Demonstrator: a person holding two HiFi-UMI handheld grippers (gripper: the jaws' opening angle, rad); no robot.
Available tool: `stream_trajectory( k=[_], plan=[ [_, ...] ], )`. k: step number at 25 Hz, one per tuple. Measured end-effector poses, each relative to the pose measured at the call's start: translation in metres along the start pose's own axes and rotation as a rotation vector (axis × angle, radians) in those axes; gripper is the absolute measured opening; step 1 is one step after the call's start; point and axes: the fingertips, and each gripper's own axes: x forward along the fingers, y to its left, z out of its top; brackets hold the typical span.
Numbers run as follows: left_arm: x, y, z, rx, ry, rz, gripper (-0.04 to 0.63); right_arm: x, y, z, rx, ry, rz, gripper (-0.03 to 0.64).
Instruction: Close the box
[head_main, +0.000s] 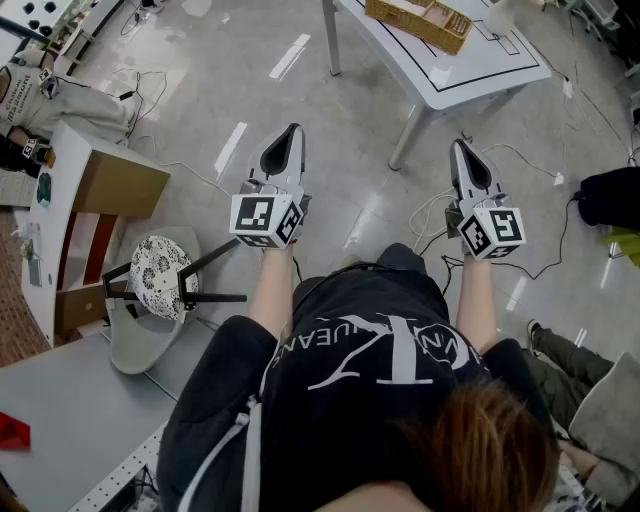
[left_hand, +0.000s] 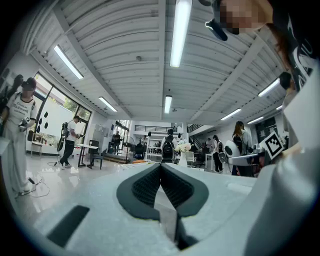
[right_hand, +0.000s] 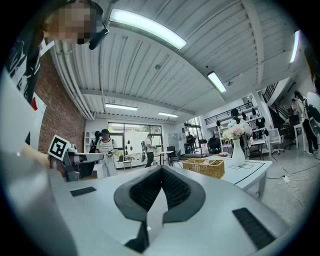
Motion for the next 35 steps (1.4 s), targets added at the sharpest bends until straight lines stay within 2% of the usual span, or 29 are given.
stream_trajectory(
  k=[6,11,16,17,18,19,28,35],
  plan=[
    [-0.011,0.009,0.002,0.005,-0.004,-0.020,0.009,0.001,0.011,-0.003,0.007,0.004,-0.009,-0.008],
    [-0.010,0.019,-0.002,-0.034,0.004,-0.005,0.009,0.009,0.016,-0.006,-0.015,0.044,0.017,-0.008],
    [-0.002,0.021,-0.015,-0.053,0.038,-0.025,0.009,0.022,0.013,-0.008,-0.007,0.057,0.027,-0.012],
    [0.001,0.023,-0.018,-0.054,0.045,-0.025,0.009,0.025,0.013,-0.008,0.003,0.051,0.034,-0.005],
    [0.004,0.025,-0.020,-0.055,0.051,-0.024,0.009,0.030,0.013,-0.008,0.009,0.048,0.040,0.050],
    [0.008,0.029,-0.023,-0.056,0.054,-0.022,0.009,0.035,0.011,-0.008,0.012,0.045,0.043,0.072],
    [0.082,0.065,-0.038,-0.048,0.091,-0.026,0.009,0.104,-0.036,-0.015,0.065,0.024,0.019,0.097],
    [0.170,0.081,-0.034,-0.063,0.085,-0.072,0.009,0.168,-0.083,-0.014,0.062,0.088,0.018,0.104]
  ],
)
